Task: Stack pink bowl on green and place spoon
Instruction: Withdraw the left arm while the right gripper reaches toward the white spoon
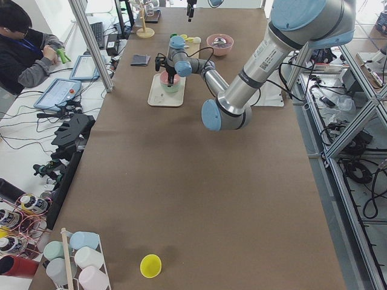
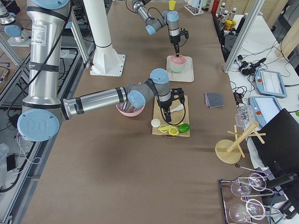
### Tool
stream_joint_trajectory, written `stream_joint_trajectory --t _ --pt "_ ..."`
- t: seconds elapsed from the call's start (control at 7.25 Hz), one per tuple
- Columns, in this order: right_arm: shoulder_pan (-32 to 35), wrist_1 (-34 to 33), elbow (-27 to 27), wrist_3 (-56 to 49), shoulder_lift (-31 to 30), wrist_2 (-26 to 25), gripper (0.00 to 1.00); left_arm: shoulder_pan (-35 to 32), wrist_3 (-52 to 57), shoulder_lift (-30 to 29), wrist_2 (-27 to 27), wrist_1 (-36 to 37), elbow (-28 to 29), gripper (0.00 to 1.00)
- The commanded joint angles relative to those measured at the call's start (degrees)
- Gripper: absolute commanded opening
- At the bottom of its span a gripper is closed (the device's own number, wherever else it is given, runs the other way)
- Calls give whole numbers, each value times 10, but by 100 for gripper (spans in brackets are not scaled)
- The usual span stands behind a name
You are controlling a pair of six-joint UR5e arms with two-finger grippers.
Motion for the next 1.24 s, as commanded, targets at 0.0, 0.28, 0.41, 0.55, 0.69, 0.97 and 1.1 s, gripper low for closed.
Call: stream_joint_trajectory --t 0.0,0.28,0.41,0.55,0.69,0.97,1.1 --pt "-9 0 1 40 16 3 100 -51 59 40 -83 44 -62 99" --pt "-53 -1 0 117 52 -11 100 -124 230 168 -129 171 -233 99" --pt "-88 -2 -3 158 71 -43 100 -177 329 229 -145 228 -284 99" --pt "-121 -4 -13 196 97 -73 100 -239 444 295 -153 237 -305 99" --pt "-135 -2 -31 213 118 -79 100 -313 582 348 -162 238 -297 99" --pt "-165 0 -65 237 156 -107 100 -524 850 383 -265 236 -154 99" --pt "-172 1 -97 231 177 -110 100 -573 886 383 -280 232 -74 99"
